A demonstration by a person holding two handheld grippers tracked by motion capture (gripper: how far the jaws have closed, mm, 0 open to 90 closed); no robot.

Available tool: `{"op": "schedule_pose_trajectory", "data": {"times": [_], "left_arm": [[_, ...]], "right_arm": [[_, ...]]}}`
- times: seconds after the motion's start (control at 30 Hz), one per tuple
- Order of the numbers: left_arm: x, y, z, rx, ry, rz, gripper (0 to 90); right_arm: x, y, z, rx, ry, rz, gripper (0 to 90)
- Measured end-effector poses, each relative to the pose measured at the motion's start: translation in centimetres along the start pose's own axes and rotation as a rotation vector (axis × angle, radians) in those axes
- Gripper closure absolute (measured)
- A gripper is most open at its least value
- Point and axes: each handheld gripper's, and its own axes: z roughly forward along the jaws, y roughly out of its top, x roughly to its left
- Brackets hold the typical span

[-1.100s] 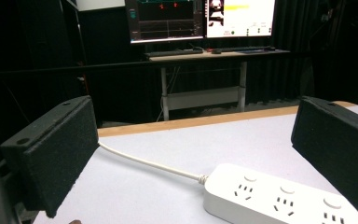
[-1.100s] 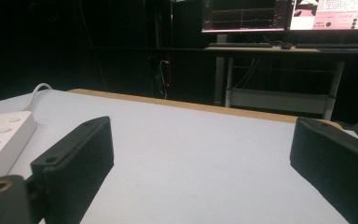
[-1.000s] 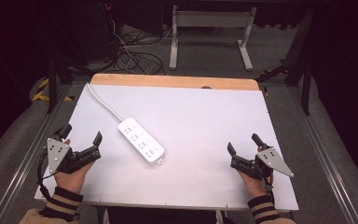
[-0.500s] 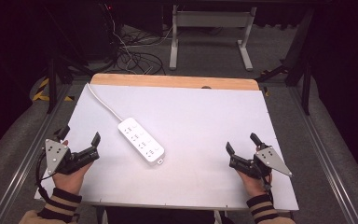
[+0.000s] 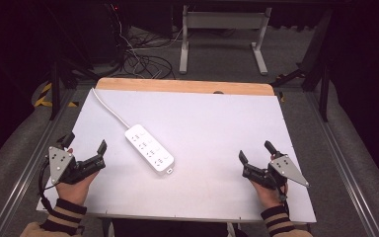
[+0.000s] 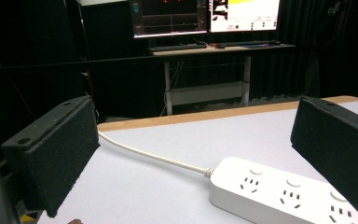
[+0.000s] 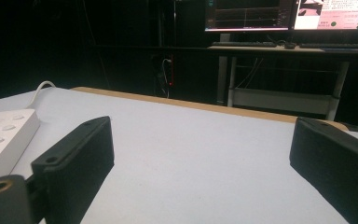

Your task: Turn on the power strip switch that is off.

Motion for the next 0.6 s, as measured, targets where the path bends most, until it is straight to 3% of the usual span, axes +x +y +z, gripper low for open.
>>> {"op": "schedule_pose_trajectory", "data": {"times": [0.6], "left_arm": [[-0.01,-0.03,0.09,0.004,0.002,0.005,1.4]], "right_arm": [[-0.01,0.0,-0.07,0.002,-0.001,0.001,6.8]]}}
